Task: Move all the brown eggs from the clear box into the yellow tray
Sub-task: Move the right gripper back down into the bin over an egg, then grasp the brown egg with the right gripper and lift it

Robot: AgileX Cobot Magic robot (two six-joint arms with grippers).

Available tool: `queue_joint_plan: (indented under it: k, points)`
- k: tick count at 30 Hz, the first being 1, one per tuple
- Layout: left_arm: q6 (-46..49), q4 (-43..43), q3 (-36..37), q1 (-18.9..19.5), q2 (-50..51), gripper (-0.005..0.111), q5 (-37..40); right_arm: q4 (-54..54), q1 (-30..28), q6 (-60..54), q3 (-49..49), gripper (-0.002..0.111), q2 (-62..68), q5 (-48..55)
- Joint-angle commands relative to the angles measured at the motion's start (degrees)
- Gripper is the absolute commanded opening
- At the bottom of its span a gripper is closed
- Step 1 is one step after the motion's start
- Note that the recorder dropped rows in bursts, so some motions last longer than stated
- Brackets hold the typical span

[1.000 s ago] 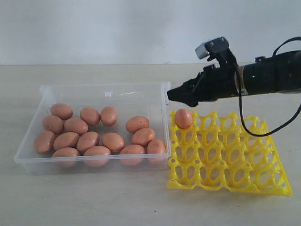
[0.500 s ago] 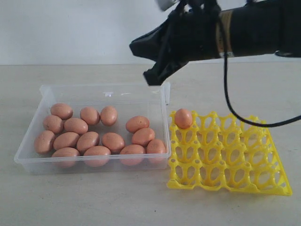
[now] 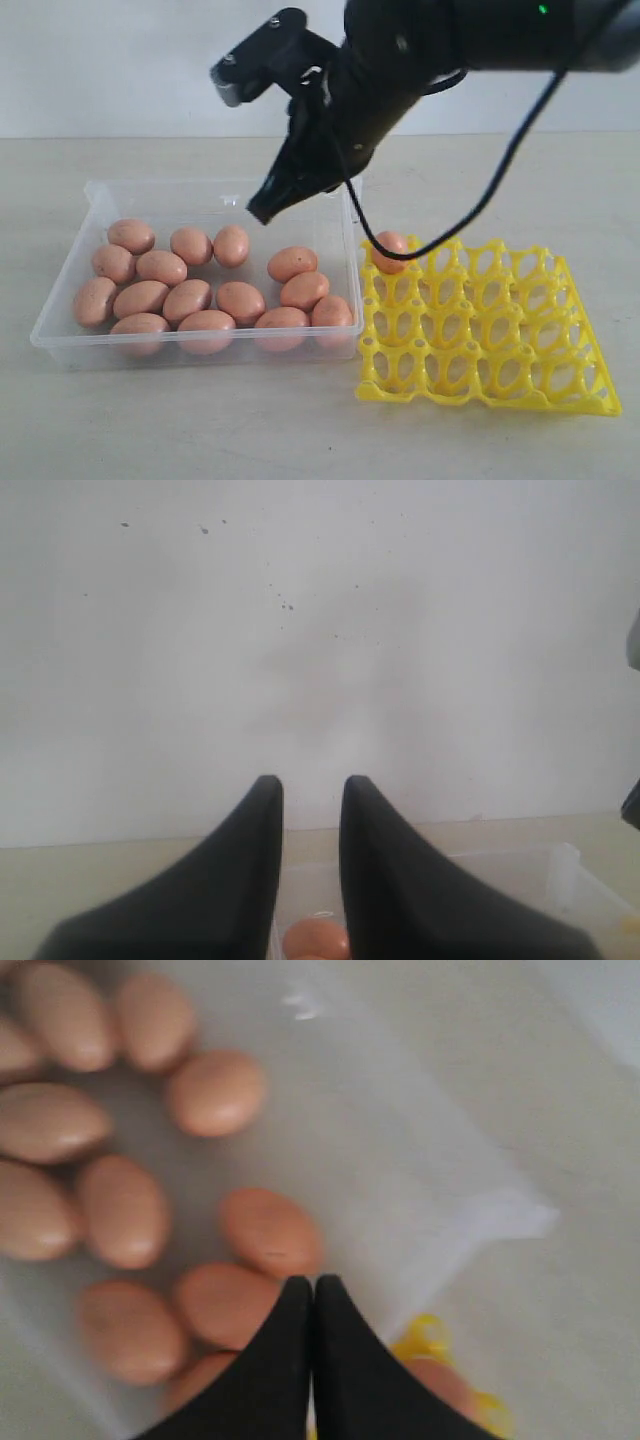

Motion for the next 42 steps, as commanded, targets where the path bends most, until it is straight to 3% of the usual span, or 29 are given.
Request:
queue_joint_plan:
  k: [1,4,7,9,13,16,24,36,39,42]
  points:
    - [-0.55,-0.34,-0.15,-0.19,-0.11,0.022,-0.86,26.84,-1.05,-16.95,-16.24,0.0,7.87,19.83]
    - [-0.55,-0.34,-0.15,-0.19,-0.11,0.022,-0.86,26.16,-1.05,-14.74,-25.99,0.0,14.17,27.77]
    - [-0.55,-0.34,-0.15,-0.19,-0.11,0.022,-0.86,25.66,-1.05,-11.18,-30.66,0.002,19.47,26.89]
    - [-0.55,-0.34,-0.15,-0.19,-0.11,0.022,-0.86,25.53,-1.05,-11.18,-32.65,0.013,22.15,26.87]
    - [-0.55,-0.34,-0.15,-0.19,-0.11,0.022,-0.86,22.28,-1.05,-11.18,-33.93,0.049,26.4,29.16]
    - [-0.55,-0.34,-0.15,-0.19,-0.11,0.022,-0.86,21.13,-1.05,-9.52,-33.93,0.058,28.58,27.27]
    - [-0.55,-0.34,-0.15,-0.19,-0.11,0.022,-0.86,15.55,-1.05,-8.68,-33.93,0.058,31.5,23.4]
    - [-0.55,-0.34,-0.15,-0.19,-0.11,0.022,-0.86,16.45,-1.05,-5.11,-33.93,0.057,36.03,21.05]
    - [-0.55,-0.34,-0.15,-0.19,-0.11,0.022,-0.86,16.34,-1.05,-3.13,-33.93,0.039,36.18,20.43]
    - [-0.55,-0.34,-0.15,-0.19,-0.11,0.022,-0.86,16.23,-1.05,-3.13,-33.93,0.0,35.96,20.43]
